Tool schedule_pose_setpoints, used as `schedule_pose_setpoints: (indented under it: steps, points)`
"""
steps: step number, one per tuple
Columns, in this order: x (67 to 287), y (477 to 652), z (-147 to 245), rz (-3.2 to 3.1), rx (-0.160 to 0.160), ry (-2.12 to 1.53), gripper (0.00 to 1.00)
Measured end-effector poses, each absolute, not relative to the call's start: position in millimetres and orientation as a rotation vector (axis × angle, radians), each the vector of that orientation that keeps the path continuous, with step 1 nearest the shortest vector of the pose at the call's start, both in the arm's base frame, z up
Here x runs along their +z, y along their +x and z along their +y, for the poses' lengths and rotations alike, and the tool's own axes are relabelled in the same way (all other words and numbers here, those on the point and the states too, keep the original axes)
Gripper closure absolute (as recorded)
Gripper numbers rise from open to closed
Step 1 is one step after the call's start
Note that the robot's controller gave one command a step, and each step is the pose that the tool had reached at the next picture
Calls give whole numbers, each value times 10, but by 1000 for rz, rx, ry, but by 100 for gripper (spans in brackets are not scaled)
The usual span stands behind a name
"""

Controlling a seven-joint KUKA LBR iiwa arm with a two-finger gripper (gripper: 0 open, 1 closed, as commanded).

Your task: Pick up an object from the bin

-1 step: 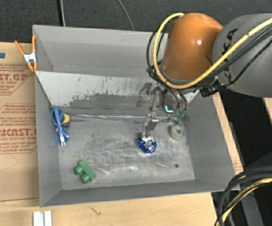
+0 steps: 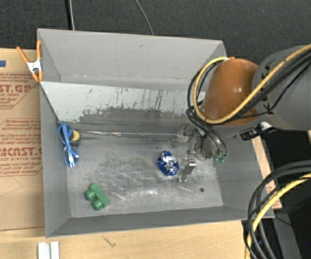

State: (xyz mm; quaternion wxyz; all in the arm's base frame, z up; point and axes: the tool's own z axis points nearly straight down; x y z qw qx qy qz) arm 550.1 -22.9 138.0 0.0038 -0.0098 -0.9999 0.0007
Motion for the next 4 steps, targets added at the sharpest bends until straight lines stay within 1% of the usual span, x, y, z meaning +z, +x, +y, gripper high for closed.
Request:
schedule_pose_setpoints:
  steps: [1,2,3,4]
  points:
    - [878,5506,-102,-3135,-2,-133,0]
    - [808,5257,-589,-3127,2,-278,0]
    - [819,5269,-569,-3129,-1,-272,100]
    - [2330,5256,-616,-3148,2,-133,100]
